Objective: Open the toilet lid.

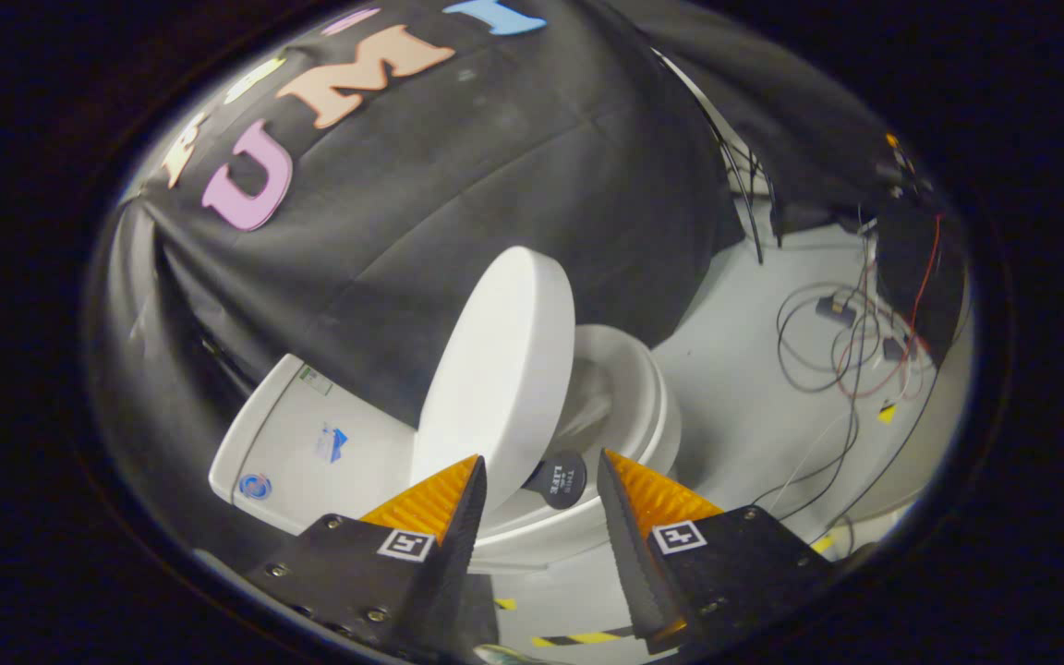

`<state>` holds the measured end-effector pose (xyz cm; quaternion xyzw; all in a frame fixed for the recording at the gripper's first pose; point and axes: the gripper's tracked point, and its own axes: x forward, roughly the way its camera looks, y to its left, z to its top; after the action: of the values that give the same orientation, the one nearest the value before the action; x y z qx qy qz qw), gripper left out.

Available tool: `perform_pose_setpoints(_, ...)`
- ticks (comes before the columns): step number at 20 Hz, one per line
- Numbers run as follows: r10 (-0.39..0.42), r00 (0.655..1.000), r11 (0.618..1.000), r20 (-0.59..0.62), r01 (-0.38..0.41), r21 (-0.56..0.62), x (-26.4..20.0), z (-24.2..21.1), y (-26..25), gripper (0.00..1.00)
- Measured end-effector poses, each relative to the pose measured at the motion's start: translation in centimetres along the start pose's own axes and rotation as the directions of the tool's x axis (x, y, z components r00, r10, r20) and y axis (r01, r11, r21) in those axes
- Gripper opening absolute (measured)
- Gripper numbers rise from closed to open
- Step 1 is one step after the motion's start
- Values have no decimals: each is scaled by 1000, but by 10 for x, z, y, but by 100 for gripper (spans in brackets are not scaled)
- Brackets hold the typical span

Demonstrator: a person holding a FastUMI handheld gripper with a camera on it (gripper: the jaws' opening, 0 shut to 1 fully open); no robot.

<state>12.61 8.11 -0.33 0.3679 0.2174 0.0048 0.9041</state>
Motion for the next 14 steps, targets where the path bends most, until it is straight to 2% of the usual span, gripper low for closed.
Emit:
perform_pose_setpoints(2, -57, 998, 997, 0, 57, 49, 10, -2, -21, 71)
perform_pose_setpoints(4, 29, 999, 972, -31, -21, 236, 24, -7, -16, 28)
perform_pose_setpoints(6, 120, 991, 922, -65, -87, 378, 31, -10, -5, 28)
perform_pose_setpoints(7, 140, 988, 909, -64, -103, 404, 34, -16, -5, 28)
perform_pose_setpoints(8, 107, 990, 919, -89, -64, 390, 69, -39, -3, 28)
perform_pose_setpoints(9, 116, 991, 921, -68, -81, 380, 46, -21, -8, 4)
perform_pose_setpoints(14, 104, 994, 980, 22, -106, 168, 35, -9, 23, 3)
